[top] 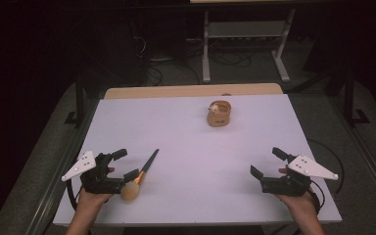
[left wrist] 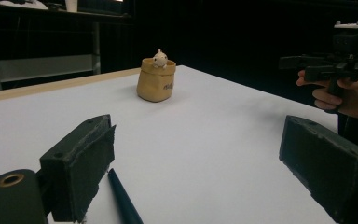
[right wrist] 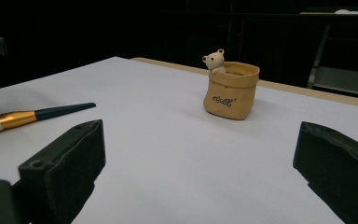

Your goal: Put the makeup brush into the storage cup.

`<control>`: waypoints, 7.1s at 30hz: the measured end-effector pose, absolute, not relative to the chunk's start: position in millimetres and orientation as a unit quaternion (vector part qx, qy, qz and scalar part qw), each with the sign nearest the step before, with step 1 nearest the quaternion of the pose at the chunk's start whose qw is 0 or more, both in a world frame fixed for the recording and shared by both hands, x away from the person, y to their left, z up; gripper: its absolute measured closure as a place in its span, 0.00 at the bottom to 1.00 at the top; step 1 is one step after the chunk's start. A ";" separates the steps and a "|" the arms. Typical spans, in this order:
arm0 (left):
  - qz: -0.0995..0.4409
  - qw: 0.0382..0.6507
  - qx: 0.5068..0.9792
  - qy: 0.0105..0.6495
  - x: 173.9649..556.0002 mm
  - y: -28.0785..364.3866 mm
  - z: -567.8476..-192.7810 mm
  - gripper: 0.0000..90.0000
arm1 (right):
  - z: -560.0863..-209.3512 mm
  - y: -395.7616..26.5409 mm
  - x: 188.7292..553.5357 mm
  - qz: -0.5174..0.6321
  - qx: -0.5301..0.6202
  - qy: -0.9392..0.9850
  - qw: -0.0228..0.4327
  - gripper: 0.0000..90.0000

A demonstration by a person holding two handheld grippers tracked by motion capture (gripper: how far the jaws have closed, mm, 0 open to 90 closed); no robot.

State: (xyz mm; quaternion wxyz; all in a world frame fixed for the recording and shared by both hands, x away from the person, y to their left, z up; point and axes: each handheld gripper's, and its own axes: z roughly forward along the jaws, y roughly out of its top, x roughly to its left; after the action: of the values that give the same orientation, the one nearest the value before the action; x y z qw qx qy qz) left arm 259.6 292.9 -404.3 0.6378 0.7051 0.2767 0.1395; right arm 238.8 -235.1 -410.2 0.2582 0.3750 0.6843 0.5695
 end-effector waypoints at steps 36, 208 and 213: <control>0.136 0.637 0.707 0.275 264.8 284.5 -401.1 0.11 | -412.0 -234.9 241.9 0.573 0.370 0.684 0.259 0.02; 0.102 0.346 0.856 0.371 311.1 251.5 -385.7 0.15 | -415.5 -231.1 245.9 0.547 0.359 0.705 0.275 0.02; 0.088 0.319 0.865 0.377 310.8 249.4 -388.3 0.15 | -415.7 -231.0 246.0 0.547 0.359 0.705 0.274 0.02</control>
State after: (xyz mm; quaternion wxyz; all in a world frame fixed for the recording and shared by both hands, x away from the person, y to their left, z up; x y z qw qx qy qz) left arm 310.8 249.4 -388.3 0.3194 0.8648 0.3773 0.0884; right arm 246.0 -231.0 -415.7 0.2736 0.3590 0.7050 0.5470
